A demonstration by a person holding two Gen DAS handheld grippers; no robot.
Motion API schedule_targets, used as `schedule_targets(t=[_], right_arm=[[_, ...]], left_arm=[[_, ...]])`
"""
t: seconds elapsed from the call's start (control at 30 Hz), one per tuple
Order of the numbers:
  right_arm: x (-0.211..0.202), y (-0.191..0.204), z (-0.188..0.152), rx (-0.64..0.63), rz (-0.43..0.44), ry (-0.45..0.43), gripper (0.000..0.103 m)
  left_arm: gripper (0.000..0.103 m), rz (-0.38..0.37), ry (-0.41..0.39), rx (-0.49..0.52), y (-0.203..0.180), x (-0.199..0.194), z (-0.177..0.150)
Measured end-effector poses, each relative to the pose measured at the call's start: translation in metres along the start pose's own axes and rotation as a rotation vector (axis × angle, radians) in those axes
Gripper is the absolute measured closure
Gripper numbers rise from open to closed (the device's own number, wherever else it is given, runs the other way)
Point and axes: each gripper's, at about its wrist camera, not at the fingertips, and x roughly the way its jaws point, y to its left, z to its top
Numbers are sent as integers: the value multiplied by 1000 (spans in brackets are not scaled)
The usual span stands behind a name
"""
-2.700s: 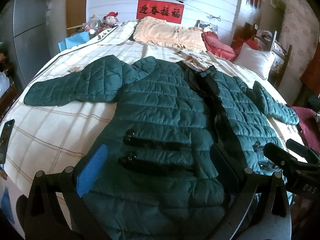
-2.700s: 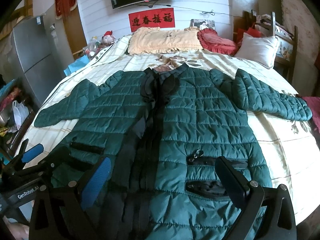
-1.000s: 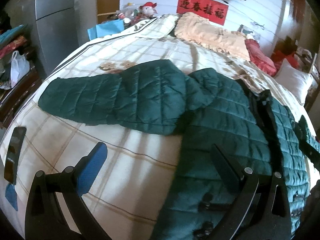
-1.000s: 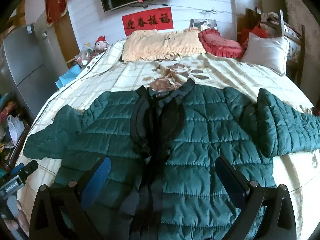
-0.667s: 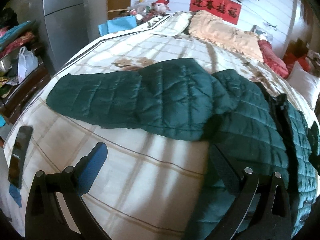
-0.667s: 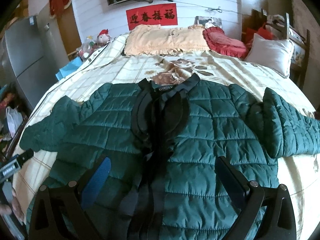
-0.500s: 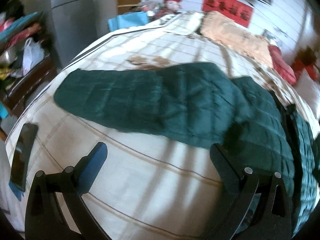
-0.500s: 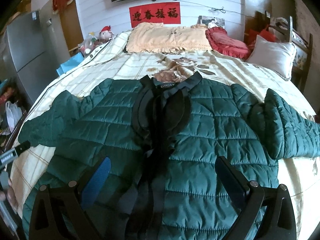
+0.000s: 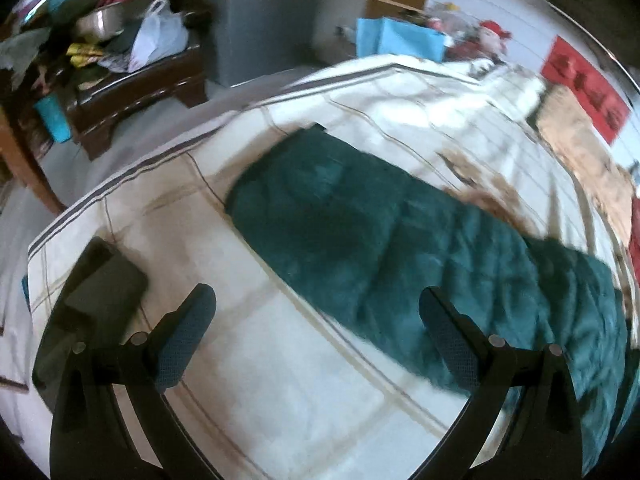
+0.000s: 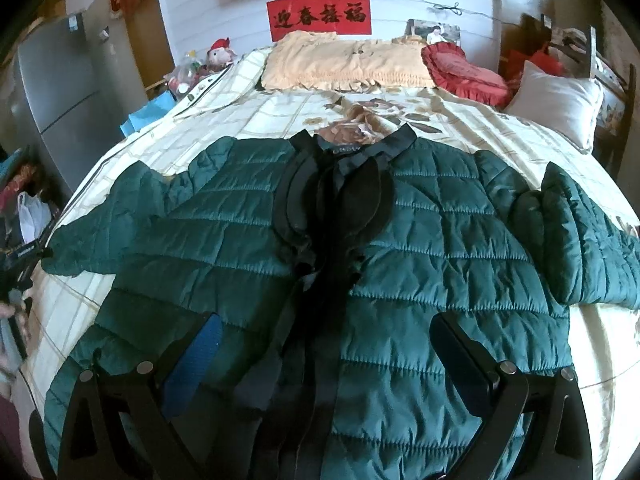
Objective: Fold large clothes
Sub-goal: 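Move the left tool to the sleeve nearest it and grasp the cuff, then lift the grasped sleeve with the left tool and fold it across the jacket body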
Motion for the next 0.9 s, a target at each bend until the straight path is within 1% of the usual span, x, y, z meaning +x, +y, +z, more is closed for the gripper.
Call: schedule_targets(t=[0.07,0.17,0.23,0.27,0.3,0.43,0.5,0.53,0.6,0.63,0.67,0.7,0.77,0.87,0.9], right_arm=[[1,0,-1,1,4,6,0],[0,1,0,-2,4,11,0],[-1,3,0,-6,2,11,0],[-1,3,0,-8,2,11,0],[-1,4,0,-11,3,12,0],[2,7,-1,-14,3,24,0],[3,7,-2,-10,7,32,0],[4,7,-3,-7,10,36,0],[4,8,-3,-7,12,36,0],[4,8,-3,-8,13,36,0],[4,8,-3,-10,11,34,0],[4,9,-4,-13,9,33,0],[2,10,-5,-15,7,29,0],[-1,8,-5,-5,12,26,0],[-2,7,-6,0,15,26,0]], left_arm=[[1,-3,4,-15,3,8,7],[7,-4,24,-22,3,23,13],[8,-11,29,-18,2,29,16],[13,-15,26,-19,3,31,17],[22,-20,20,-21,3,33,18],[26,-47,17,-15,2,41,21],[37,-47,7,-9,1,43,22],[41,-51,-1,-1,0,44,23],[65,-66,-5,10,-1,43,26],[71,-77,-7,6,0,42,27],[80,-108,-7,-8,3,38,28],[83,-128,-8,-17,4,35,29],[86,-183,-24,-33,7,23,31],[88,-246,-47,-41,6,6,32],[88,-280,-53,-39,5,-2,32]])
